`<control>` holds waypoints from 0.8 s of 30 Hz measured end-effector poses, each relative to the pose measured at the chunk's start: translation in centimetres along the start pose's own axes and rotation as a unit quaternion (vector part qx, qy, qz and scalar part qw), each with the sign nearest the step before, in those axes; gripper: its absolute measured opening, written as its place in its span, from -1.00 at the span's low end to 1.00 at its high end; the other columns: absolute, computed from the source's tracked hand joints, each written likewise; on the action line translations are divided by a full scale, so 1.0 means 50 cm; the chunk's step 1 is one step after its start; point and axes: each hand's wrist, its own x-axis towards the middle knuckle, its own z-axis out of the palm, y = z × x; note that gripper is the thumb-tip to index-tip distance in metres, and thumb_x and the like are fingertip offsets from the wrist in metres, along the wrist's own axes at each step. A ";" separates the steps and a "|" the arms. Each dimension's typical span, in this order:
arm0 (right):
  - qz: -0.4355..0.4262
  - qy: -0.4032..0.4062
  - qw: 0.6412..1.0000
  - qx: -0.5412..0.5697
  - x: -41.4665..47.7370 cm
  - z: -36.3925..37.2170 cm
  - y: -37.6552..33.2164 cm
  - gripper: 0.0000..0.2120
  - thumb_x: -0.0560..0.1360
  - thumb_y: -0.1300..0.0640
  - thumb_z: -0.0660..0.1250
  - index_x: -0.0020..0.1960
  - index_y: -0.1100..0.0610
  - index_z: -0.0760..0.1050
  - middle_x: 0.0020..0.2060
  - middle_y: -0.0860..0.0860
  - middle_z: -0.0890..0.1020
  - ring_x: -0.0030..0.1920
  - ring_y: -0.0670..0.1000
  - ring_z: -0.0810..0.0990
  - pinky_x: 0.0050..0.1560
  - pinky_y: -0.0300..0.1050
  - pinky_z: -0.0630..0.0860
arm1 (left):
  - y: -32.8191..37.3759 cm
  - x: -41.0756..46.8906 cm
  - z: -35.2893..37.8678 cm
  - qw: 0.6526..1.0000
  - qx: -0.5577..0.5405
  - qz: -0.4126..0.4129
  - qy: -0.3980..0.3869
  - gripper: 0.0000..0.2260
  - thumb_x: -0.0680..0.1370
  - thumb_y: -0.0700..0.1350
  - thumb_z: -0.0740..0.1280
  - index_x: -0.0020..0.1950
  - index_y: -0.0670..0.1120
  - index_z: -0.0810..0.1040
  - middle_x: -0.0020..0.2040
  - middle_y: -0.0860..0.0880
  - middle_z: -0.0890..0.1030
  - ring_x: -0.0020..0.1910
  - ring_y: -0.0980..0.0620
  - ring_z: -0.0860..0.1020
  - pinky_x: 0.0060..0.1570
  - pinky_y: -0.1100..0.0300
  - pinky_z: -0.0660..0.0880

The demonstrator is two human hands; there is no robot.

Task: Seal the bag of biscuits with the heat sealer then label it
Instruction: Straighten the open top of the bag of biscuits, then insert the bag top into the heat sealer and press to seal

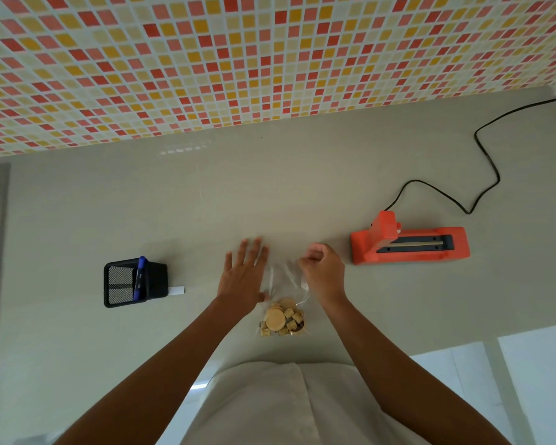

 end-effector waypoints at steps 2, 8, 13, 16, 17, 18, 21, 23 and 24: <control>0.020 -0.009 1.000 0.003 0.012 0.004 -0.008 -0.65 0.39 0.21 0.49 0.14 0.14 0.52 -0.15 0.00 0.66 -0.16 -0.08 0.62 -0.14 -0.35 0.51 | 0.001 0.000 -0.002 1.000 -0.005 0.002 0.002 -0.02 0.46 0.22 0.39 0.59 -0.08 -0.20 0.59 -0.11 -0.26 0.56 -0.19 -0.23 0.50 -0.18 -0.07; -0.041 -0.043 0.996 -0.067 0.038 0.033 -0.016 -0.88 0.41 0.16 0.50 -0.09 0.19 0.68 -0.29 -0.04 0.66 -0.28 -0.13 0.58 -0.18 -0.29 0.44 | 0.000 0.000 -0.001 1.000 -0.009 0.003 0.010 -0.01 0.45 0.23 0.39 0.59 -0.10 -0.18 0.60 -0.12 -0.22 0.57 -0.19 -0.20 0.51 -0.19 -0.03; -0.096 -0.044 0.994 -0.017 0.030 0.037 -0.024 -0.95 0.47 0.23 0.46 -0.08 0.16 0.69 -0.26 -0.13 0.67 -0.25 -0.31 0.61 -0.13 -0.50 0.44 | -0.006 0.001 0.002 0.997 -0.058 0.003 0.042 0.08 0.36 0.24 0.47 0.58 -0.16 -0.14 0.60 -0.14 -0.14 0.58 -0.16 -0.13 0.52 -0.14 0.03; -0.093 -0.060 0.993 0.042 0.009 0.032 -0.025 -0.95 0.48 0.22 0.46 -0.09 0.19 0.68 -0.25 -0.05 0.71 -0.22 -0.23 0.66 -0.10 -0.37 0.55 | -0.024 0.001 0.003 0.964 -0.243 -0.022 0.106 0.21 0.21 0.20 0.60 0.58 -0.18 -0.09 0.60 -0.14 0.05 0.57 -0.10 0.06 0.52 -0.04 0.13; -0.089 -0.068 0.992 0.065 0.003 0.029 -0.026 -0.95 0.48 0.22 0.46 -0.09 0.19 0.68 -0.24 -0.01 0.73 -0.19 -0.13 0.69 -0.08 -0.28 0.59 | -0.027 -0.002 -0.003 0.936 -0.328 -0.043 0.120 0.20 0.21 0.16 0.62 0.58 -0.16 -0.07 0.58 -0.11 0.12 0.55 -0.07 0.13 0.50 0.01 0.18; -0.087 -0.078 0.990 0.085 -0.003 0.024 -0.030 -0.95 0.48 0.22 0.46 -0.08 0.19 0.68 -0.23 0.03 0.73 -0.17 -0.06 0.70 -0.05 -0.20 0.63 | -0.031 -0.002 -0.008 0.901 -0.407 -0.069 0.132 0.15 0.23 0.12 0.62 0.58 -0.13 -0.03 0.56 -0.07 0.20 0.51 -0.03 0.21 0.46 0.06 0.24; -0.089 -0.114 0.981 0.128 -0.016 0.004 -0.043 -0.96 0.48 0.23 0.47 -0.09 0.20 0.68 -0.21 0.09 0.74 -0.15 0.02 0.71 0.01 -0.11 0.63 | -0.042 0.000 -0.028 0.812 -0.559 -0.105 0.133 -0.19 0.34 0.02 0.58 0.50 -0.02 0.27 0.36 0.08 0.50 0.31 0.11 0.46 0.31 0.13 0.39; -0.093 -0.129 0.976 0.150 -0.027 -0.011 -0.051 -0.95 0.48 0.26 0.47 -0.08 0.23 0.68 -0.21 0.10 0.73 -0.17 -0.04 0.69 -0.03 -0.20 0.60 | -0.042 -0.002 -0.044 0.758 -0.639 -0.073 0.108 -0.55 0.42 -0.12 0.54 0.28 -0.02 0.55 0.17 0.08 0.65 0.18 0.17 0.58 0.27 0.09 0.46; -0.094 -0.136 0.973 0.160 -0.034 -0.018 -0.055 -0.96 0.47 0.28 0.47 -0.08 0.25 0.67 -0.22 0.08 0.72 -0.19 -0.08 0.67 -0.05 -0.25 0.58 | -0.039 -0.006 -0.053 0.738 -0.667 -0.053 0.092 -0.70 0.45 -0.20 0.51 0.17 -0.05 0.63 0.08 0.08 0.69 0.10 0.19 0.62 0.21 0.10 0.50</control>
